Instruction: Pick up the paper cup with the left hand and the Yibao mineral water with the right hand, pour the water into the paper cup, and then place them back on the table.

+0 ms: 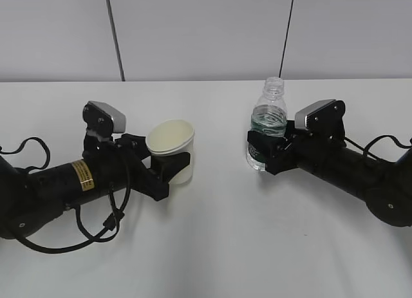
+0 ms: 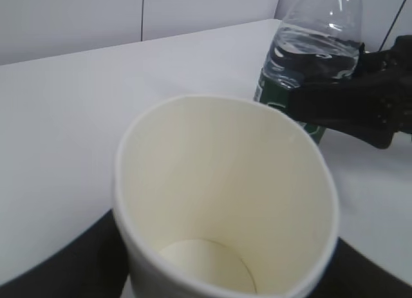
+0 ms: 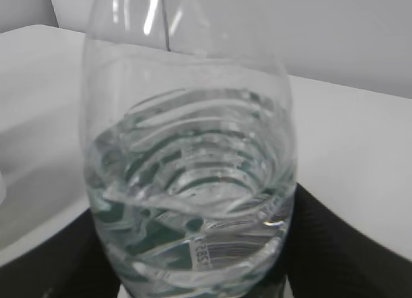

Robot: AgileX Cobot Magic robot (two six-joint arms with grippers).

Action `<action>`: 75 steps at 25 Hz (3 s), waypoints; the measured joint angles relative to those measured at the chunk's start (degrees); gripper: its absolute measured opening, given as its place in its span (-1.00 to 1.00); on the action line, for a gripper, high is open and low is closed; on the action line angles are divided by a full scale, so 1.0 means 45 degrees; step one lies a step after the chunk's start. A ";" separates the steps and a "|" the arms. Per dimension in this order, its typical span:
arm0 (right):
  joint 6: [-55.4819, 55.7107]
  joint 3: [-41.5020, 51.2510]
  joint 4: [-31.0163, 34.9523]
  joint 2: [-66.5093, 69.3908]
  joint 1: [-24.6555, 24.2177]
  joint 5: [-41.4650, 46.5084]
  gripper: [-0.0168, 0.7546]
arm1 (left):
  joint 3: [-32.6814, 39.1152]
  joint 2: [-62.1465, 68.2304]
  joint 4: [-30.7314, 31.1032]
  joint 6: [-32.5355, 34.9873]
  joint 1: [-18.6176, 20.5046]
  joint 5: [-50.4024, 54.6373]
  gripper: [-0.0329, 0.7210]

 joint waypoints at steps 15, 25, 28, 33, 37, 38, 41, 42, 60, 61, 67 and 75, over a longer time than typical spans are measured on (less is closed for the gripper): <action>-0.0238 -0.0021 -0.0559 -0.0500 0.0000 0.0826 0.29 | 0.0000 0.0000 0.0245 -0.0476 -0.0308 0.0000 0.24; -0.0512 0.0004 -0.0772 -0.1506 0.0000 0.1729 0.28 | 0.0000 -0.0247 0.0702 -0.0908 -0.0308 -0.0013 0.24; -0.0742 0.0004 -0.0793 -0.1750 0.0000 0.2099 0.28 | 0.0000 -0.0247 0.0852 -0.0980 -0.0308 -0.0001 0.24; -0.1010 0.0004 -0.0887 -0.2028 0.0000 0.2286 0.28 | 0.0000 -0.0247 0.1091 -0.1242 -0.0318 -0.0001 0.24; -0.1555 0.0004 -0.0954 -0.2230 0.0000 0.2787 0.28 | 0.0000 -0.0247 0.1378 -0.1273 -0.0318 -0.0001 0.24; -0.1651 0.0004 -0.0950 -0.2298 0.0000 0.2868 0.28 | 0.0000 -0.0247 0.1476 -0.1285 -0.0318 -0.0001 0.24; -0.2049 0.0004 -0.0989 -0.2444 0.0000 0.3076 0.28 | 0.0000 -0.0247 0.1710 -0.1299 -0.0318 -0.0001 0.24; -0.2126 0.0004 -0.1051 -0.2506 0.0000 0.3154 0.28 | 0.0000 -0.0247 0.1761 -0.1299 -0.0318 -0.0001 0.24; -0.4760 -0.0667 -0.1586 -0.2530 0.0000 0.3518 0.28 | -0.0974 -0.0247 0.2651 -0.1510 -0.1177 -0.0015 0.24; -0.4926 -0.0675 -0.1586 -0.2530 0.0000 0.3518 0.28 | -0.1029 -0.0247 0.2654 -0.1523 -0.1177 0.0002 0.24; -0.5850 -0.0805 -0.1694 -0.2534 0.0000 0.3518 0.28 | -0.1370 -0.0247 0.2666 -0.1597 -0.1177 0.0072 0.24; -0.6632 -0.0805 -0.1937 -0.2848 0.0000 0.3518 0.28 | -0.2011 -0.0247 0.2751 -0.1597 -0.1177 0.0616 0.22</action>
